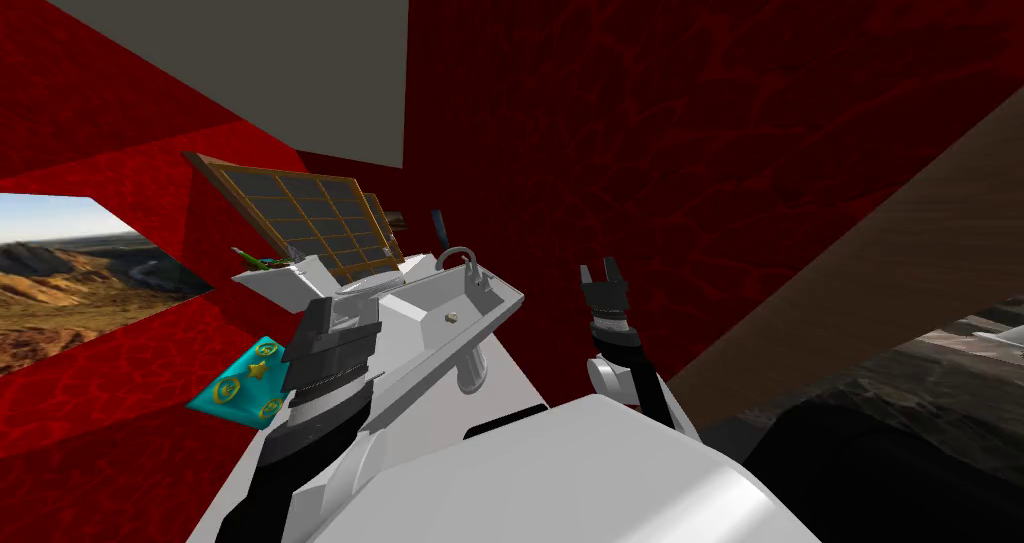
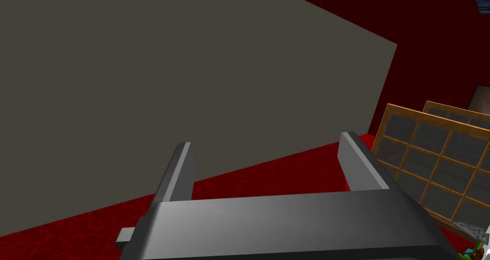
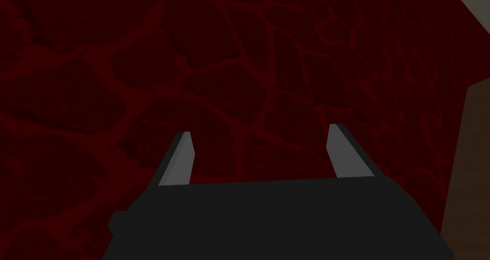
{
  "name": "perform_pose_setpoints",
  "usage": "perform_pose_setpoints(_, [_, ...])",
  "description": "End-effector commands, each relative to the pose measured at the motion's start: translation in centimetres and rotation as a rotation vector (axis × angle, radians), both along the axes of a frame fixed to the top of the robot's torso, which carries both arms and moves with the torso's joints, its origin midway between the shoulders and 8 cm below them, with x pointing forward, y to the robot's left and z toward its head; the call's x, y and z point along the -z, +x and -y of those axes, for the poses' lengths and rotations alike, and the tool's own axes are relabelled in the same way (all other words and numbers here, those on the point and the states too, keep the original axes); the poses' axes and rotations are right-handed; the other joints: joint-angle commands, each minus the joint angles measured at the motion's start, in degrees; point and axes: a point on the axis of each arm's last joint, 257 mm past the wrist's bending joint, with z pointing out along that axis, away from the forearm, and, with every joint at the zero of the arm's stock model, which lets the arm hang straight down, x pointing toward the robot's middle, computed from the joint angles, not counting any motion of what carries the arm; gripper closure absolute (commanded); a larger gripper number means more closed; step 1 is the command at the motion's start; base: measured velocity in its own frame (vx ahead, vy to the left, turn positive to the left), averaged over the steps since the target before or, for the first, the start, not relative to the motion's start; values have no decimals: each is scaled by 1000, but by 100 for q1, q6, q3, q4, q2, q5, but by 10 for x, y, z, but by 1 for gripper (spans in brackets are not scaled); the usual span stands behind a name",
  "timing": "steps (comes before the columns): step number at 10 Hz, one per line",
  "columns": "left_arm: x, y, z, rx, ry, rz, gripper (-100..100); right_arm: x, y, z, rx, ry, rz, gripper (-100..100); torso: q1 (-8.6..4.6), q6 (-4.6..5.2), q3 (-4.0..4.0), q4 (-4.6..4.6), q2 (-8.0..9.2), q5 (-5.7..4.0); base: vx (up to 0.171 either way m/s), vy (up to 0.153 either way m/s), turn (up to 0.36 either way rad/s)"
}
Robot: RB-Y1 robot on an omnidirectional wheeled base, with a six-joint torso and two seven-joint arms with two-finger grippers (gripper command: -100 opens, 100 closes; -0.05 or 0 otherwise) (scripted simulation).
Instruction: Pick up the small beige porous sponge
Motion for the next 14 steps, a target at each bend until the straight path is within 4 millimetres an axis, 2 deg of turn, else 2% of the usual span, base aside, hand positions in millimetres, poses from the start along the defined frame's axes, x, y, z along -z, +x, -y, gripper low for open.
perform_pose_setpoints(1, [9,6,-3,-4,39,-52,-100,0,0,0,0,0,0,0,0,0,0,0,0,0,-33,50,-195])
perform_pose_setpoints(5, [32,19,-15,-28,103,-171,-100,0,0,0,0,0,0,0,39,1,17,7,29,9,-68,89,-164])
perform_pose_setpoints(10, [77,34,-48,-93,172,-377,-100,0,0,0,0,0,0,0,39,0,16,6,27,9,-71,81,-239])
perform_pose_setpoints(11, [78,34,-49,-94,171,-381,-100,0,0,0,0,0,0,0,36,3,14,6,24,9,-48,50,-95])
perform_pose_setpoints(13, [100,36,-68,-129,189,-473,-100,0,0,0,0,0,0,0,23,1,7,3,11,6,-45,45,-234])
perform_pose_setpoints(14, [101,37,-68,-130,188,-477,-100,0,0,0,0,0,0,0,27,2,8,3,14,6,-40,55,-96])
